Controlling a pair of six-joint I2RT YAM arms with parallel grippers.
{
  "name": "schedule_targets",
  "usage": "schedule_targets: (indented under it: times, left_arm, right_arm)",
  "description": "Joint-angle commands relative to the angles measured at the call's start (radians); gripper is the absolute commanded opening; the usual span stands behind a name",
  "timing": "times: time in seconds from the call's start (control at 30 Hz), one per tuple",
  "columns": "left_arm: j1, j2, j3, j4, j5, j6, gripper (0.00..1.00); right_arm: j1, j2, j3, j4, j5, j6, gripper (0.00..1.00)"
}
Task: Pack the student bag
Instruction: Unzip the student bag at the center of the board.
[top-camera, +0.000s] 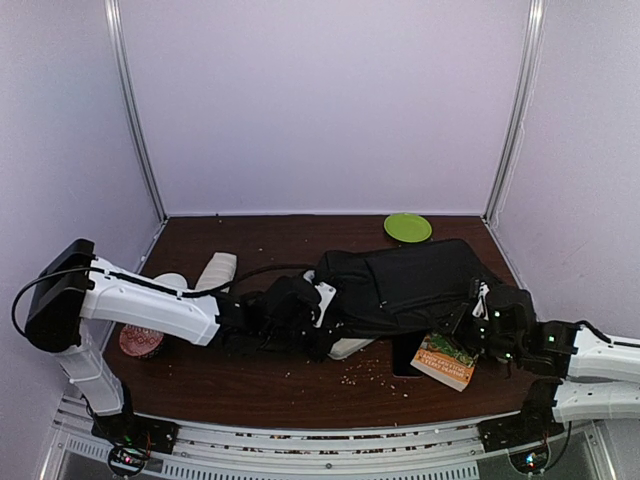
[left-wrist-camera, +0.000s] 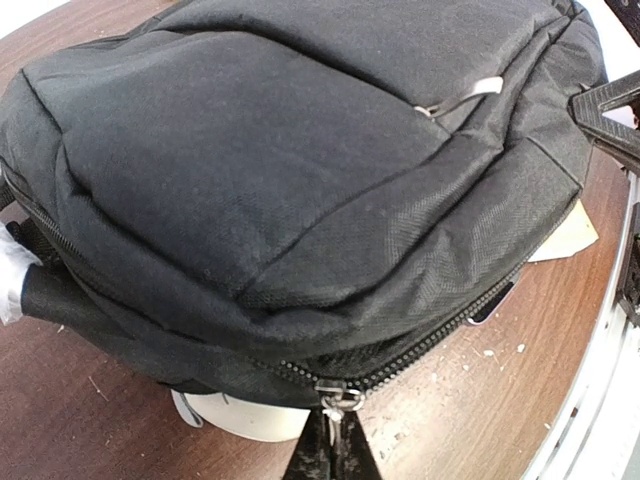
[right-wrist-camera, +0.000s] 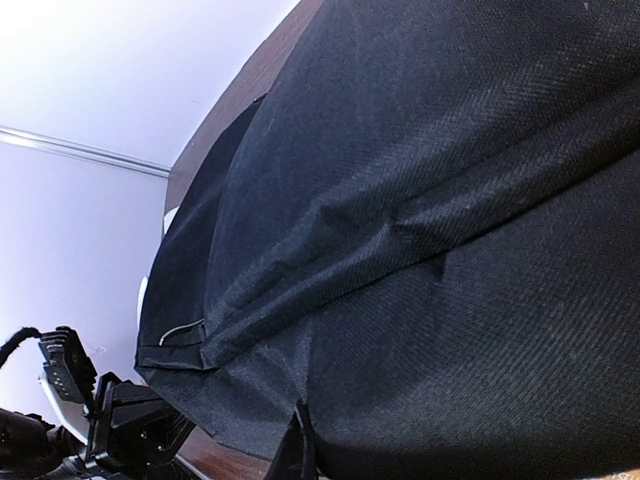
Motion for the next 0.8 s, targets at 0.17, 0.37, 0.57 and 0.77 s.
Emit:
schedule_targets:
  times: [0.17,0.37,0.57,0.77]
  left_arm:
    - [0.049,-0.071,-0.062,-0.082,-0.161,-0.014,0.0]
    - [0.048,-0.144,-0.087,-0.038,-0.224,-0.014,0.0]
    - [0.045,-0.21,-0.129,0.001,-0.285,-0.035,0.0]
    - [0.04,-0.189,-0.116,0.027,-0.276,-0.035,0.0]
  right_arm:
    - [-0.021,0.061,0.168,-0.148,0.135,-0.232,0.0]
    - [-0.027,0.186,0.385,-0.173,0.1,-0.435,0.0]
    - [-0.049,0.384,0.604,-0.138,-0.04,-0.584,0.0]
    - [-0.116,0.583,0.717,-0.114,-0.125,-0.639,0.0]
